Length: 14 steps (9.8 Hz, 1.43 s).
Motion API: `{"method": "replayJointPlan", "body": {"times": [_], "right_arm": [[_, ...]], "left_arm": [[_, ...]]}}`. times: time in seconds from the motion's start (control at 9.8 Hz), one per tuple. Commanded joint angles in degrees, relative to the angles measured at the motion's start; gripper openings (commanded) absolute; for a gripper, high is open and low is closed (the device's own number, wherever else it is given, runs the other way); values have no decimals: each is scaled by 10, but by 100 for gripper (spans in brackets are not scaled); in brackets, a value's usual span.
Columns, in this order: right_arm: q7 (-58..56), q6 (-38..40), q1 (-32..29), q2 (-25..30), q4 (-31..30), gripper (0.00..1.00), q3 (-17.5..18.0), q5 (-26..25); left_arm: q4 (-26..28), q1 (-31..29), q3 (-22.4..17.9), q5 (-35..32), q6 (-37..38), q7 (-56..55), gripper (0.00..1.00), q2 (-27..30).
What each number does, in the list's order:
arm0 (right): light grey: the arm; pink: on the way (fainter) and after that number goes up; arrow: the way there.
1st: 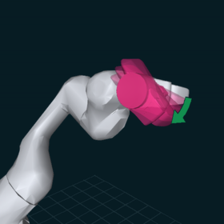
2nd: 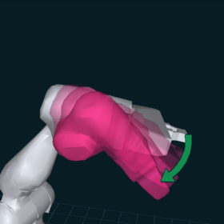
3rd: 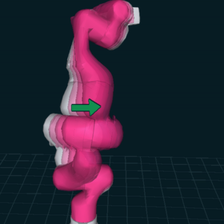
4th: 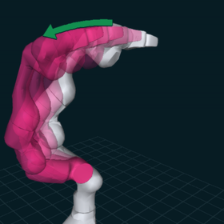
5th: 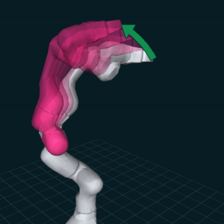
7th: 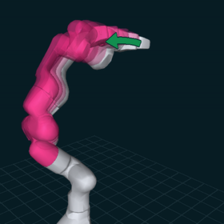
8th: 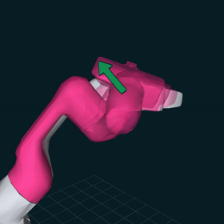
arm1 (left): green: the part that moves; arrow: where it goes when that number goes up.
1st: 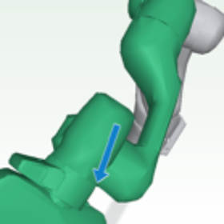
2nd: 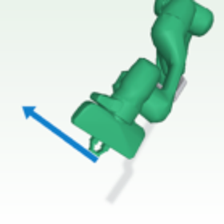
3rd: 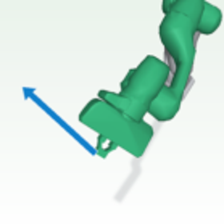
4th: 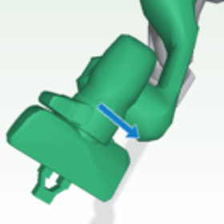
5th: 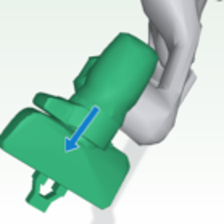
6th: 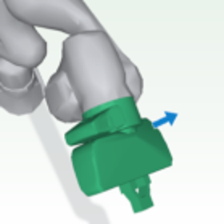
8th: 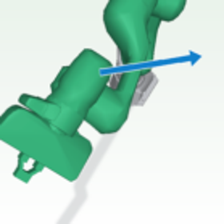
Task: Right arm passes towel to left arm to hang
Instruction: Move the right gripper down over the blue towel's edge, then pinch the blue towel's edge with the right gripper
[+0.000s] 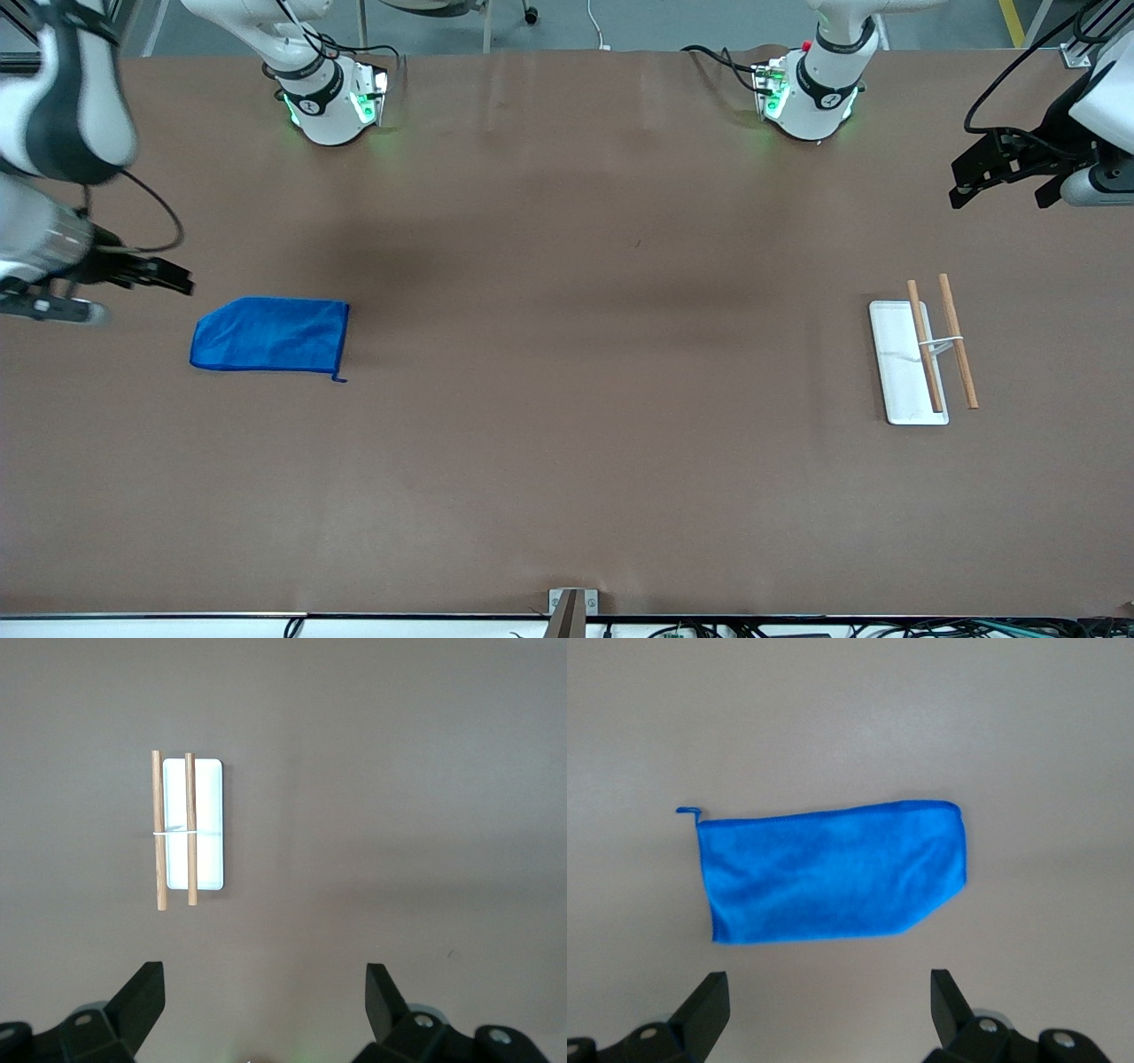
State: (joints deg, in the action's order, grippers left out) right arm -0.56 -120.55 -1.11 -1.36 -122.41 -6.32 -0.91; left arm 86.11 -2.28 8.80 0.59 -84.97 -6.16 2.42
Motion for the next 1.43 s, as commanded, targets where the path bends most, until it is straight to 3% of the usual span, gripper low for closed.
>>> {"method": "replayJointPlan", "body": {"times": [0.0,0.41,1.02,1.12,1.22,1.33], "right_arm": [[-6,-144,9,-37,-90,99,-4,-1],[-8,-298,8,-129,-135,95,-4,-1],[-37,-396,3,-193,-155,68,-4,-1],[-38,-395,3,-193,-155,38,-4,-1],[-30,-386,3,-191,-155,1,-4,-1],[-29,-354,3,-187,-150,0,-4,1]], "left_arm": [[7,3,2,-8,0,6,100,-9],[8,2,2,-9,4,9,100,-9],[6,2,2,-10,8,11,100,-9],[5,2,2,-10,13,11,100,-9],[6,0,2,-11,14,11,100,-9],[6,-2,2,-11,14,14,100,-9]]}}
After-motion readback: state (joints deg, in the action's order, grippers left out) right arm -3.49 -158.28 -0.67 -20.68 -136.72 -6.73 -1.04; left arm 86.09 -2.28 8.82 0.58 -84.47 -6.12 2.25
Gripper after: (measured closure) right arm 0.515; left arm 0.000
